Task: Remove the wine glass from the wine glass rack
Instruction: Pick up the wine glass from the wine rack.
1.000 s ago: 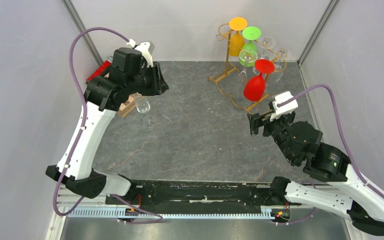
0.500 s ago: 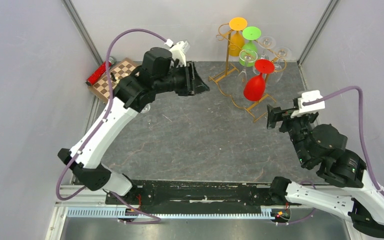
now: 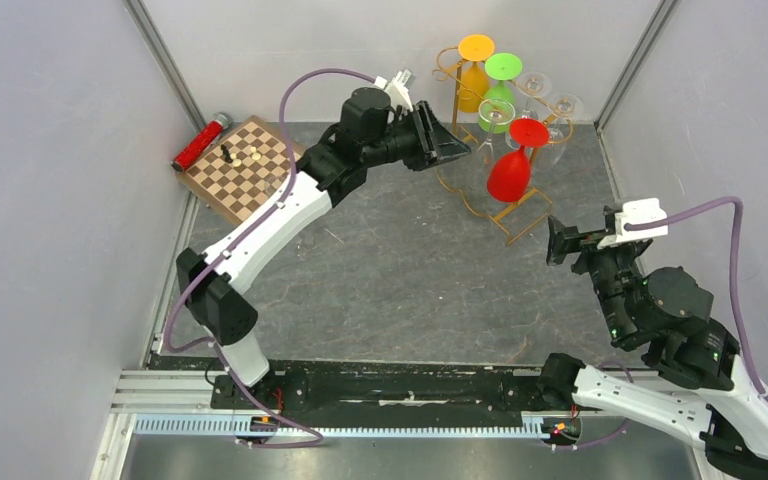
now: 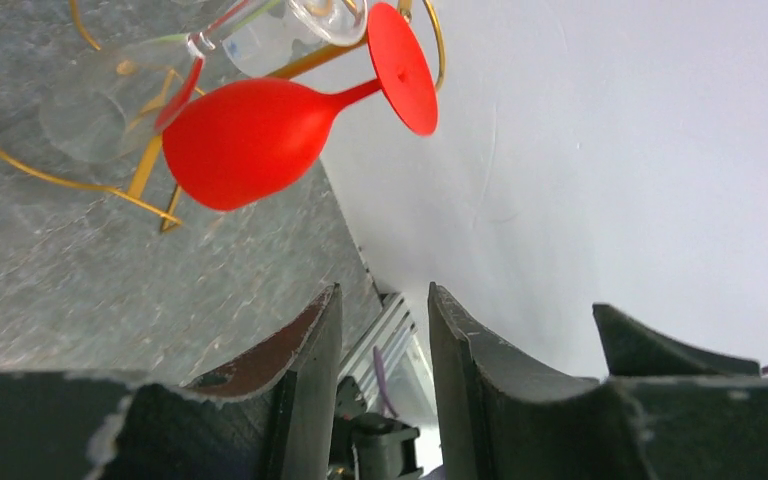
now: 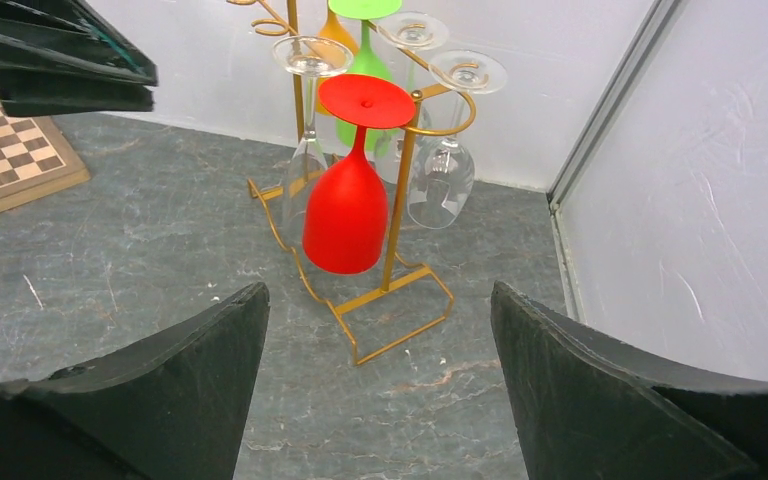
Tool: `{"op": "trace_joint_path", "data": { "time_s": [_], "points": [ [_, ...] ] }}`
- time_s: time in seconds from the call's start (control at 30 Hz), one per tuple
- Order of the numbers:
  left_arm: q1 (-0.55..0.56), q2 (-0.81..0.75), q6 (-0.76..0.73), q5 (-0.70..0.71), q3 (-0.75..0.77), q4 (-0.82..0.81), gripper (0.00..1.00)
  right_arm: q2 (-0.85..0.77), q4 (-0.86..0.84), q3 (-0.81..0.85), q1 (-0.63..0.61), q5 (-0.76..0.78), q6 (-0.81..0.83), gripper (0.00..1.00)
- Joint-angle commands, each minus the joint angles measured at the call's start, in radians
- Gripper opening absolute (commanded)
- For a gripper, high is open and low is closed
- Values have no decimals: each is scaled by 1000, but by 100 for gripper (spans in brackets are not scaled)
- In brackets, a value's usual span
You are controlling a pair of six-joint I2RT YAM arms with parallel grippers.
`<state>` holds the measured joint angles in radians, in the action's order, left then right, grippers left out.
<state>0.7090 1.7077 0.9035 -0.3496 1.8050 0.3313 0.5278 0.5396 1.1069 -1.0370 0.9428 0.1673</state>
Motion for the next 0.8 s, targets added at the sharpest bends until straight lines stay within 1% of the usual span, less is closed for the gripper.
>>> {"op": "trace_joint_path", "data": {
  "time_s": [0.0,0.23,0.37,0.43,0.53,0.77],
  "points": [
    [4,61,145,-20,35,-182,43,-38,-36,-25,-3,-4,-2,85],
    [4,173,222,-2,95,-265,43,-75,-43,-59,-3,9,12,85],
    [4,214,261,18,116,-326,40,-107,-46,-71,-3,-8,10,85],
    [4,235,269,35,138,-326,39,-120,-47,-80,-3,-9,11,85],
    [5,257,293,49,149,-382,38,-134,-47,-88,-3,-13,15,85],
    [4,310,312,77,219,-382,38,-156,-46,-95,-3,-13,23,85]
  ]
}}
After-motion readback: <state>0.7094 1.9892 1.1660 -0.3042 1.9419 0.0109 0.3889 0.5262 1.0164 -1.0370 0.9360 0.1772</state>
